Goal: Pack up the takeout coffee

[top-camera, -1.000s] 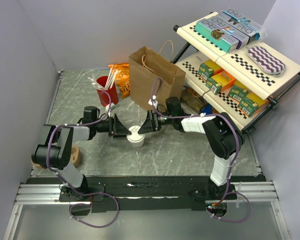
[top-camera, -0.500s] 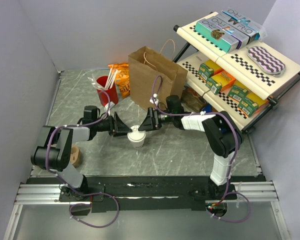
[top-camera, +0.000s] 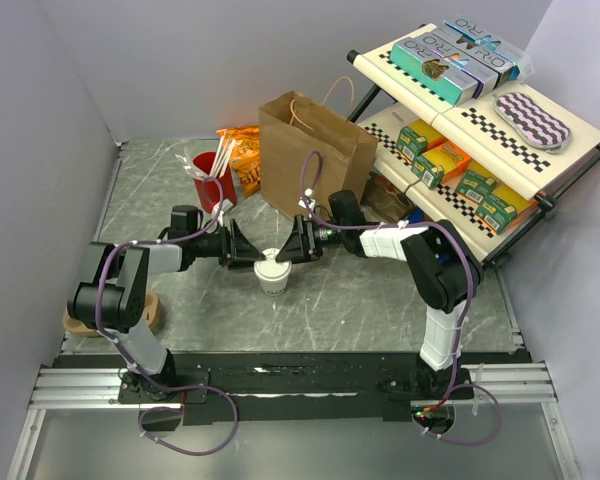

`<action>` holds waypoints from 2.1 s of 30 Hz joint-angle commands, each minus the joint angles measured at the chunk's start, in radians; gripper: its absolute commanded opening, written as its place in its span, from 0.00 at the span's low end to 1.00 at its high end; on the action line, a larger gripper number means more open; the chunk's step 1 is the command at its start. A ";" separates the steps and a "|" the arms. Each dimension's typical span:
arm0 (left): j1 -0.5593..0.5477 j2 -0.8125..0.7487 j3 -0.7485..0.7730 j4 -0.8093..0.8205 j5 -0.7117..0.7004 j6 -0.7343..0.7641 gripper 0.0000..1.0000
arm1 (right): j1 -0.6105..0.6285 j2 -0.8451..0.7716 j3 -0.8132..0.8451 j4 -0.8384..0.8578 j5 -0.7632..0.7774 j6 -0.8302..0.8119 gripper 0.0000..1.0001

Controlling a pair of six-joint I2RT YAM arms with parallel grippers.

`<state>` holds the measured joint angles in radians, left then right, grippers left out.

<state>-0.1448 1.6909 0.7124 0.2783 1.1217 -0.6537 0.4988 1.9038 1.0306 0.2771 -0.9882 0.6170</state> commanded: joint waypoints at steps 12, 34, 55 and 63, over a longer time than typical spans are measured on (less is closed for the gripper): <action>-0.002 -0.204 0.082 -0.275 -0.114 0.270 0.73 | -0.002 -0.176 0.048 -0.122 0.016 -0.195 0.90; -0.024 -0.501 -0.008 -0.610 -0.258 1.184 0.99 | 0.073 -0.299 0.088 -0.645 0.226 -1.309 0.98; 0.066 -0.710 0.122 -0.852 -0.322 1.054 0.99 | 0.205 -0.068 0.227 -0.544 0.181 -1.200 1.00; 0.142 -0.844 0.225 -0.861 -0.376 0.882 0.99 | 0.236 0.003 0.269 -0.457 0.171 -1.111 0.96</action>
<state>-0.0223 0.8825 0.8604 -0.5591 0.7689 0.3355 0.7097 1.8732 1.2350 -0.2649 -0.7807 -0.5488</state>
